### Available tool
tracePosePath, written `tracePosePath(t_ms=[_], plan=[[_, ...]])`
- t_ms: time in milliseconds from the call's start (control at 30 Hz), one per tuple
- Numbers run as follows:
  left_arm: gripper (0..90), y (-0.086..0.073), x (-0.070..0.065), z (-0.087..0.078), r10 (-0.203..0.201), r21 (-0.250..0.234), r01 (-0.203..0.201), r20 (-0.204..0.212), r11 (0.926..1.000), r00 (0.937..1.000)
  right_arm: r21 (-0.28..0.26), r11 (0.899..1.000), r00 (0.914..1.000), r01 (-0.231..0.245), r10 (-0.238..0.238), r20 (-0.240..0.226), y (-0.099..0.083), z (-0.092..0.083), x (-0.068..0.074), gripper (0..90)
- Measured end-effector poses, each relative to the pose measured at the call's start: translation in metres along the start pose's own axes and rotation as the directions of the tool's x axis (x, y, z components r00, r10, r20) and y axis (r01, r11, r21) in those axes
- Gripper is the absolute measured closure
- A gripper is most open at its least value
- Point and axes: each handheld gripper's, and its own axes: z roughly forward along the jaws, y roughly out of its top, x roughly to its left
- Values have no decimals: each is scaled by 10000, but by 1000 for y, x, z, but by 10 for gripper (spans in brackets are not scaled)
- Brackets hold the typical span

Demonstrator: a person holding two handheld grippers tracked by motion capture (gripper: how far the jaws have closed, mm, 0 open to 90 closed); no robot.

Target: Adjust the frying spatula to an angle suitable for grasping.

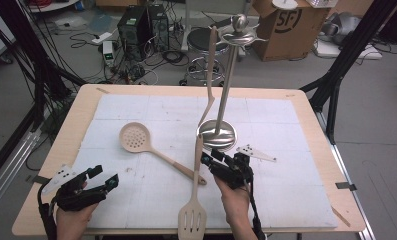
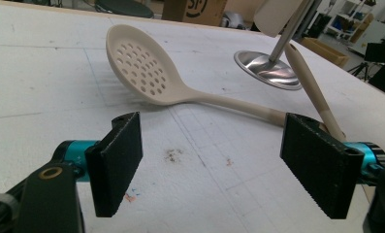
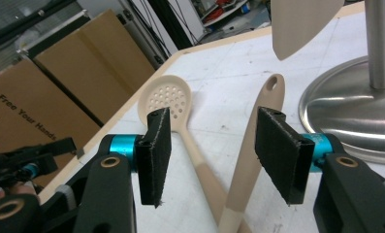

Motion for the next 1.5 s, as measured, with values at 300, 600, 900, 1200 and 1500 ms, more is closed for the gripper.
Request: tracePosePath(t_ms=[300, 600, 900, 1200, 1500], plan=[[237, 1, 0, 3, -12, 42, 11, 128, 10000, 9999, 202, 9997, 9999, -125, 125, 21, -9, 2, -1, 469], [237, 1, -1, 3, 35, -3, -35, 156, 10000, 9999, 459, 9989, 9999, -112, 108, 82, -11, 3, -2, 469], [236, 2, -2, 3, 169, -103, -166, 291, 9998, 9994, 756, 9965, 9991, -369, 353, 226, -16, 4, -5, 468], [236, 2, -3, 2, 228, -148, -225, 249, 9996, 9994, 719, 9968, 9992, -355, 340, 222, -18, 4, -5, 473], [236, 2, -15, 6, 1761, 235, -1752, -466, 9843, 9833, 660, 9966, 9987, -492, 482, 170, -18, 2, -5, 474]])
